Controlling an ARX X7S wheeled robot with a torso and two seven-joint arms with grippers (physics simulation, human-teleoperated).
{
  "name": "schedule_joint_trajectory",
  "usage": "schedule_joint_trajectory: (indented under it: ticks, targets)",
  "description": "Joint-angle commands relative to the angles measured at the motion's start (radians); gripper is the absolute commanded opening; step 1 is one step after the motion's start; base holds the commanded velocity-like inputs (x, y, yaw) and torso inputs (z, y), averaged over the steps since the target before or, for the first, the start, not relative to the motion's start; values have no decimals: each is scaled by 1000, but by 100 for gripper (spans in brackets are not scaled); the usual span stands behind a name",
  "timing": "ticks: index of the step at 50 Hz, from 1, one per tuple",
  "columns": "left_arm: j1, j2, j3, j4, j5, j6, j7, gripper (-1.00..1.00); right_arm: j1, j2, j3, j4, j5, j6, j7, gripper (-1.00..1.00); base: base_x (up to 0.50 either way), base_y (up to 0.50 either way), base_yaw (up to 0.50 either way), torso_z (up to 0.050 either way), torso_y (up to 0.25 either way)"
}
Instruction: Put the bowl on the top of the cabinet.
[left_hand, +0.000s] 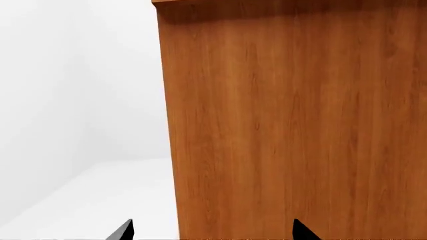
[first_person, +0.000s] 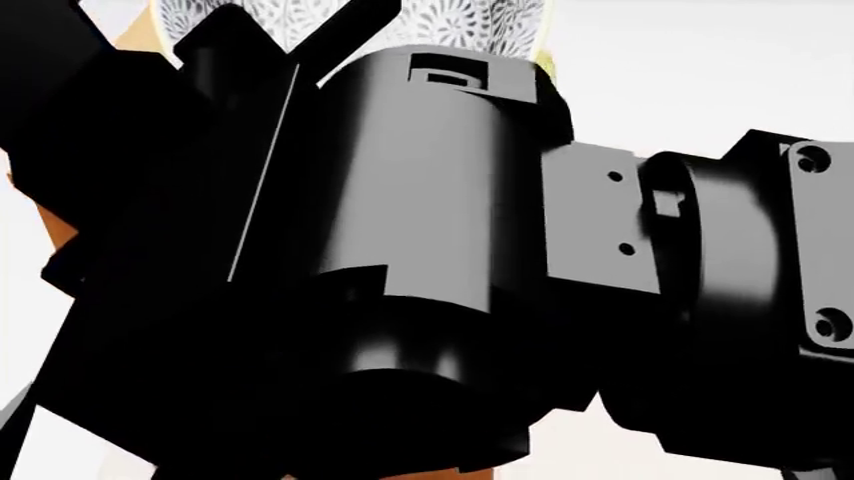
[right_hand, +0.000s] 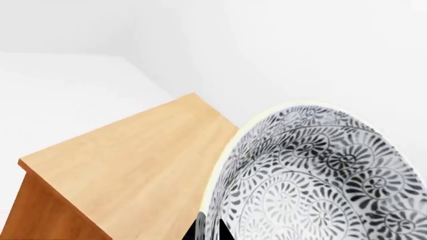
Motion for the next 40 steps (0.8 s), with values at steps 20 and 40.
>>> schedule_joint_trajectory:
  ticks: [20, 40]
  targets:
    - [1, -2, -3, -15, -11, 16, -4, 100, -53, -21, -8, -1, -93, -21, -59, -100, 0, 0, 0, 0, 1]
    - [-1, -2, 0, -25, -13, 22, -5, 100, -40, 46, 6, -33, -132, -27, -55, 100, 0, 0, 0, 0, 0]
